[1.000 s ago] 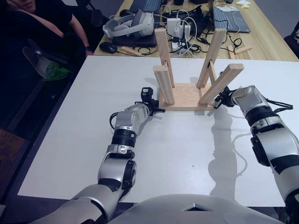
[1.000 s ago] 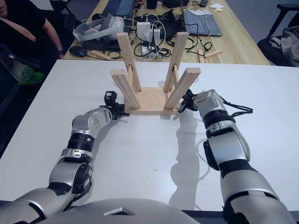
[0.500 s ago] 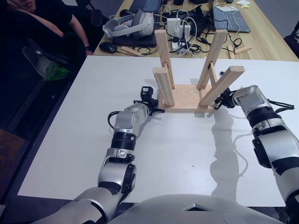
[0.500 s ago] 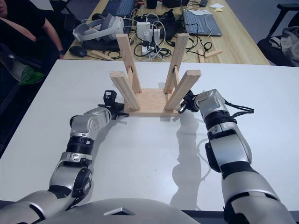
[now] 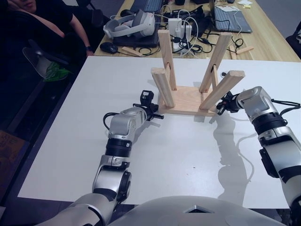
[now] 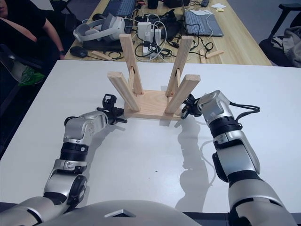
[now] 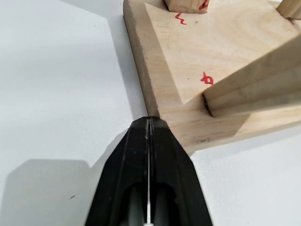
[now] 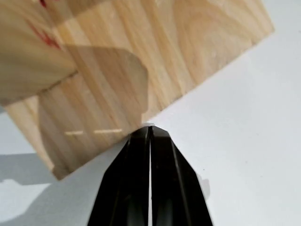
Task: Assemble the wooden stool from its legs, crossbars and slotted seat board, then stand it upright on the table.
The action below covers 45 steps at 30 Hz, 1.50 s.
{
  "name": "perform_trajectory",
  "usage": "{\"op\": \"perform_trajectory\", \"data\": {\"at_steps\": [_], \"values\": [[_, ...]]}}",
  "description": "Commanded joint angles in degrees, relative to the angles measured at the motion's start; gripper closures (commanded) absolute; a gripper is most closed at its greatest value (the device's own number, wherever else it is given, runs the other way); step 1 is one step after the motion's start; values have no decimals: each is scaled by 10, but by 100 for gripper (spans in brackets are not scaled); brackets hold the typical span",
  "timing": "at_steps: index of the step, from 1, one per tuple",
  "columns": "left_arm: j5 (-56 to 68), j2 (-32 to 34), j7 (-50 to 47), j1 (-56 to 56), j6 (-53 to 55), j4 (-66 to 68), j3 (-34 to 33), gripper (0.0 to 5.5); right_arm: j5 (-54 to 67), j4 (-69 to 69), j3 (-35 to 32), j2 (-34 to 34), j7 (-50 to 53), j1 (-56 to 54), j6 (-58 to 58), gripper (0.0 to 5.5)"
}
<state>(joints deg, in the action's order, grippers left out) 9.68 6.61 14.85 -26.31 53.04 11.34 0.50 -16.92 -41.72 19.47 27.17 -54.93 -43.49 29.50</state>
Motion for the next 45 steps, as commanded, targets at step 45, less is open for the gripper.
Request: {"op": "perform_trajectory", "data": {"at_steps": [45], "values": [[-24, 44, 29, 31, -16, -60, 65, 547, 82, 265, 16, 113, -115, 123, 66, 550]]}}
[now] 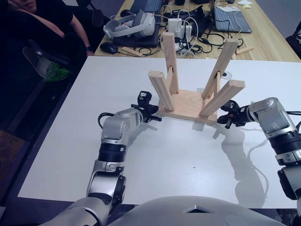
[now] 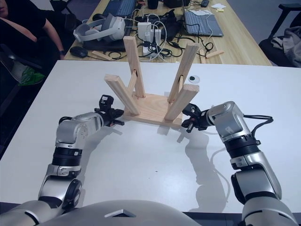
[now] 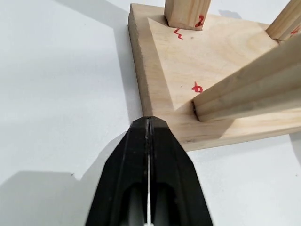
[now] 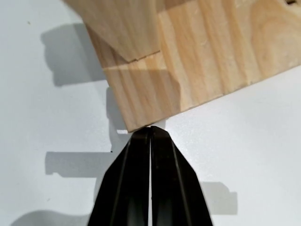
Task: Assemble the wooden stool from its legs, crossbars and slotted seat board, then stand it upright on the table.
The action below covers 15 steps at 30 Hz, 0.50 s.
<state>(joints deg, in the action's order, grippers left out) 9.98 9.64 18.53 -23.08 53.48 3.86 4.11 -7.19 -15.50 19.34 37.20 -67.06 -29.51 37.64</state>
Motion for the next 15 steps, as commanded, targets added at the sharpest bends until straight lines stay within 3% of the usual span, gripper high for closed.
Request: {"op": "perform_trajectory", "data": {"at_steps": [1, 11, 15], "values": [[-31, 16, -6, -1, -24, 18, 35, 547, -20, 0, 21, 15, 9, -19, -19, 550], [-61, 18, -47, -2, -59, 31, 28, 547, -35, 11, 35, 31, 9, -19, -16, 550], [-68, 30, -10, 7, -48, 19, 75, 547, -40, 7, 40, 31, 10, -22, -16, 550]]}}
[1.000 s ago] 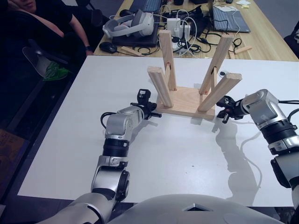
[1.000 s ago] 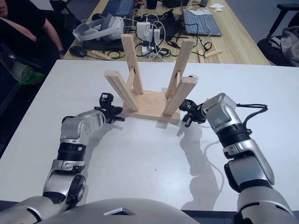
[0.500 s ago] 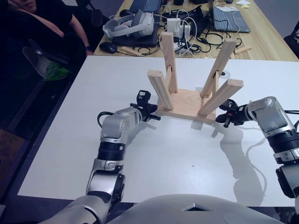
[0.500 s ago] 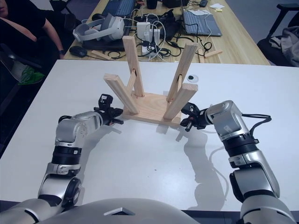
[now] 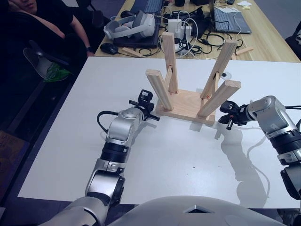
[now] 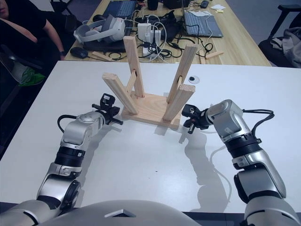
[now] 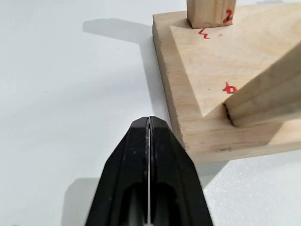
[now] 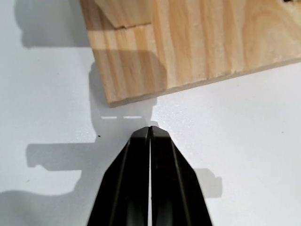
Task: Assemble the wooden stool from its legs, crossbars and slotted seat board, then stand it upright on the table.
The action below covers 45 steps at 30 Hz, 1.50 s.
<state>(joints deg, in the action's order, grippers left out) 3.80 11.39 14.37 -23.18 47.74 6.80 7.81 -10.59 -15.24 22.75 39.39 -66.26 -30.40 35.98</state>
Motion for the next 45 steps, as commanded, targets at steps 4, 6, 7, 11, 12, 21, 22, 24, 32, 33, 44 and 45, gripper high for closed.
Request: {"op": "perform_trajectory", "data": {"at_steps": [4, 6, 7, 11, 12, 21, 22, 24, 32, 33, 44, 45], "values": [[-4, 17, 56, 5, 17, -7, 53, 547, -5, 4, 9, 5, 3, -16, 1, 550], [-1, 17, 61, 4, 20, -5, 52, 547, -4, 2, 10, 2, 2, -18, 1, 550], [0, 16, 63, 3, 22, -4, 51, 547, -3, 1, 11, 0, 2, -19, 1, 550], [2, 14, 64, 2, 25, 0, 48, 547, -13, -7, 16, 8, 2, -23, 4, 550], [1, 14, 63, 3, 26, -1, 47, 547, -19, -14, 17, 18, 1, -25, 0, 550], [3, 12, 66, 2, 28, -2, 42, 547, -21, -37, 14, 55, -24, -27, -23, 550], [5, 12, 68, 2, 29, -2, 42, 547, -16, -33, 14, 51, -28, -26, -22, 550], [11, 11, 73, 1, 33, -2, 40, 547, -9, -26, 13, 44, -31, -22, -21, 550], [41, 7, 95, 3, 53, -18, 29, 547, 4, -13, 14, 22, -35, -23, -17, 550], [46, 6, 98, 3, 56, -21, 27, 547, 10, -13, 9, 19, -35, -21, -16, 550], [100, 5, 134, 6, 68, -49, 3, 547, 116, 35, -55, -9, -38, 11, 13, 550], [101, 6, 132, 6, 69, -50, 2, 547, 123, 40, -58, -10, -37, 13, 16, 550]]}}
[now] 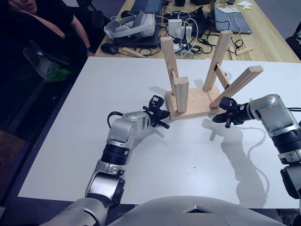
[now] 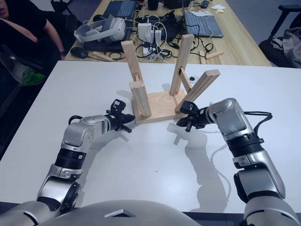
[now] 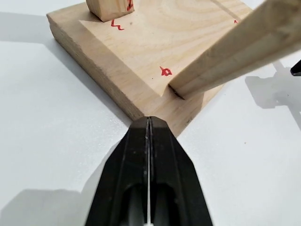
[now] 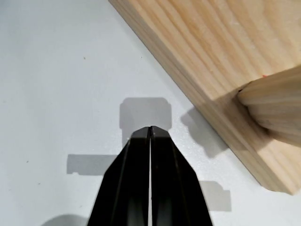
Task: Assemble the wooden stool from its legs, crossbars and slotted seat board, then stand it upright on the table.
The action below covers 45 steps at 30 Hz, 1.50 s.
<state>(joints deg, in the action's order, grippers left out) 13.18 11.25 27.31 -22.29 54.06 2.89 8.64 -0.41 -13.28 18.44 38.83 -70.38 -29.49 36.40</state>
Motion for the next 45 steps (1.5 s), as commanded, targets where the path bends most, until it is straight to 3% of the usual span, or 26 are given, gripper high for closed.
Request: {"op": "perform_trajectory", "data": {"at_steps": [1, 4, 11, 17, 23, 37, 45], "values": [[5, 8, -2, -4, 7, -9, -8, 547, 22, 23, -14, -1, 6, 5, 12, 550], [-12, 16, -17, -7, 3, -3, -1, 547, -8, 16, 5, 27, 16, 1, -1, 550], [-35, 13, -58, -12, -6, 10, -6, 547, -124, -140, 41, 89, 65, -66, -93, 550], [-19, 9, -48, -13, 11, 4, -11, 547, -181, -344, 59, 9, 177, -139, -207, 550], [6, 1, -38, -12, 44, -14, -12, 547, -174, -445, 46, -48, 162, -182, -265, 550], [-33, 26, -70, -18, 16, -23, 6, 547, -113, -405, -8, -85, 67, -168, -221, 550], [-70, 65, -59, -1, 13, -66, 53, 547, -146, -492, -25, -70, 224, -209, -246, 550]]}}
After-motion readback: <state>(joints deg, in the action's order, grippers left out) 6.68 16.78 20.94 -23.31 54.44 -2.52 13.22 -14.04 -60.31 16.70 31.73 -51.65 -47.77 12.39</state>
